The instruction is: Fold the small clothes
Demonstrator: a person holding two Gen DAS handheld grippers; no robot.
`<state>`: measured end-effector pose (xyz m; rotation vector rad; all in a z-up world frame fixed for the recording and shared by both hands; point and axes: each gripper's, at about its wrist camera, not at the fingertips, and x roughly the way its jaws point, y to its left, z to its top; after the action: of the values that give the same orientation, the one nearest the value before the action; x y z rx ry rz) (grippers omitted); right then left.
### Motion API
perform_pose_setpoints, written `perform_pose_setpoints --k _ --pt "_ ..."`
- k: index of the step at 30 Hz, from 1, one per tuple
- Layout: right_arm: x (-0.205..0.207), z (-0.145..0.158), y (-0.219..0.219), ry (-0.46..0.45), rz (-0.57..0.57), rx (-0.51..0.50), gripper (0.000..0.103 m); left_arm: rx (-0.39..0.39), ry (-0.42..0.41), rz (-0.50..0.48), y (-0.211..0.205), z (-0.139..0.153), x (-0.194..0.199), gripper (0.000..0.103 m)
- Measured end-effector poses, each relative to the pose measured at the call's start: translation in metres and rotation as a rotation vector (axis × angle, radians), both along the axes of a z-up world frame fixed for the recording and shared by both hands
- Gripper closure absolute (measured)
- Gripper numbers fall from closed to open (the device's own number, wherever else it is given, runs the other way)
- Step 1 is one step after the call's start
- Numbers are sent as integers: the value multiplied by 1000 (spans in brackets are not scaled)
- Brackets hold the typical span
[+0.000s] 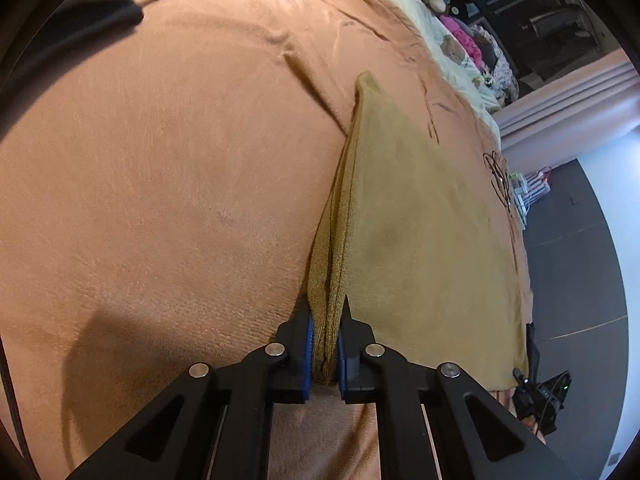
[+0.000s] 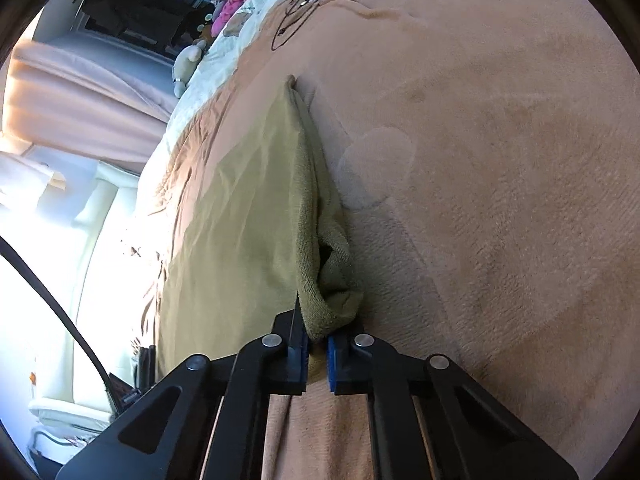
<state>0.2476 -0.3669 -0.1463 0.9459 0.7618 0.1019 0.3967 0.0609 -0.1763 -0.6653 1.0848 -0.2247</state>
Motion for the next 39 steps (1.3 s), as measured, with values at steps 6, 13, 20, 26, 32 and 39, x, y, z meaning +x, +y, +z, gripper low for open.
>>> perform_pose_setpoints --k 6,13,20,26,32,39 --pt "-11 21 4 -42 19 -21 102 -20 -31 -13 6 21 -8 95" --pt "-31 26 13 -48 68 -47 102 -28 -52 -9 19 34 -30 96" --pt "-50 30 18 -50 99 -59 103 -41 -67 15 43 41 -73 96" --pt "-70 33 21 -42 103 -69 103 -40 -77 30 53 39 -115 96" --pt "-85 23 19 -6 88 -80 103 -50 -56 59 54 20 -130 95" --pt "-87 26 18 31 74 -157 102 -47 -54 69 48 5 -140 94"
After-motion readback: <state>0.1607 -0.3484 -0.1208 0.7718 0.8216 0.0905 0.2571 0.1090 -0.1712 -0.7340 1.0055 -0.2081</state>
